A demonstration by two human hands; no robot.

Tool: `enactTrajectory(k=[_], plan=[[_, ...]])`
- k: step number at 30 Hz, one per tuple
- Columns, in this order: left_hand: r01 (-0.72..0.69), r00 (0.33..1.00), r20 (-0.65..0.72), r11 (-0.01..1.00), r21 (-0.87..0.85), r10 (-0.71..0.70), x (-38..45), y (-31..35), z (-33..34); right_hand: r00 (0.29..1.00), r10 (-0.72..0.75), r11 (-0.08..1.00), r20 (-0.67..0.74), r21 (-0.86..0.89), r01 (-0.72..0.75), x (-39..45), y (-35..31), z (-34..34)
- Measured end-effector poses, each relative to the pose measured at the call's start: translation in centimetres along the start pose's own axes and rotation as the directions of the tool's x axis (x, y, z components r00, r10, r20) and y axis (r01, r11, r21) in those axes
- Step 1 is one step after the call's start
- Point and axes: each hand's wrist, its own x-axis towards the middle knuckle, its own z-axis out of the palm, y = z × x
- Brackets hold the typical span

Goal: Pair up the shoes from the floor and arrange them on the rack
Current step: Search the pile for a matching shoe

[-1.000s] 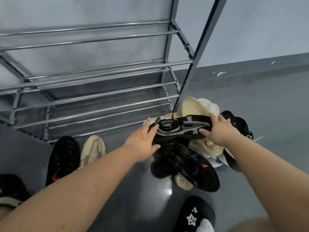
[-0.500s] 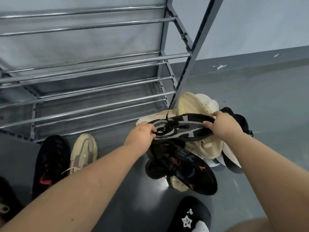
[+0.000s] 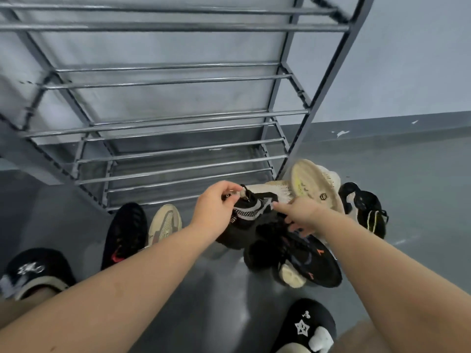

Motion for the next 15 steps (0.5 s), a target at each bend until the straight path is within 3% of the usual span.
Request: enactTrajectory(k=[4, 7, 10, 15], plan=[[-0.008, 0.996, -0.084, 0.985, -0.17, -0.006, -1.2, 1.5, -4.8, 0.976, 0.028, 0.91, 0.218, 0.399, -0.115, -4.0, -4.4, 4.3], [-0.013, 0.998, -0.062, 0.944, -0.33, -0.008, -1.9, 3.5, -8.9, 0.95, -0.066, 0.789, 0.306, 0.599, -0.138, -6.8, -7.7, 6.4], [-0.01, 0.999, -0.034, 0.906, -0.423, -0.004, -2.7, 5.3, -11.9, 0.953, -0.163, 0.635, 0.257, 0.766, -0.098, -9.5, -10.4, 7.3], [0.048, 0.998, -0.018, 0.87, -0.491, -0.065, -3.9, 5.1, -14.2, 0.962, -0.234, 0.582, 0.14, 0.813, 0.023, -11.0, -11.4, 8.7]])
